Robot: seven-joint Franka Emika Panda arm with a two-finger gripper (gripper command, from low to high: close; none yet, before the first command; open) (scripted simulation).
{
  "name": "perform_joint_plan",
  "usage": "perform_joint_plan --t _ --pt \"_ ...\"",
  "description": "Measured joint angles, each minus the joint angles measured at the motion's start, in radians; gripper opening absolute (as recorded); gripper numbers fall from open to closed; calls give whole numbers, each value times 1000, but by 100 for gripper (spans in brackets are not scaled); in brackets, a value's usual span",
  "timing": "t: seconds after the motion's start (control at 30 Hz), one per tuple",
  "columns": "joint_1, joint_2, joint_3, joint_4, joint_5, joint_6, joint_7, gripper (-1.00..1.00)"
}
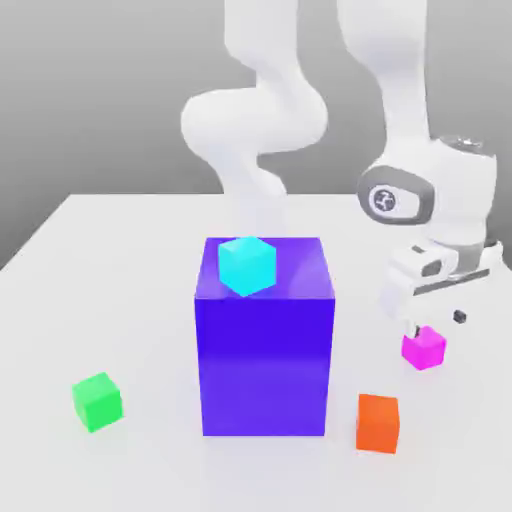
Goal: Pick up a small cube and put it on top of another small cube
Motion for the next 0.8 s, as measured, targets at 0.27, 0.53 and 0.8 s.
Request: perform_joint_plan --t 0.27,0.53,0.8 --pt "243 120 -289 23 -172 92 126 -100" --pt "223 110 -265 22 -163 85 120 -100" --pt "23 -14 -9 -5 53 -4 -38 -100"
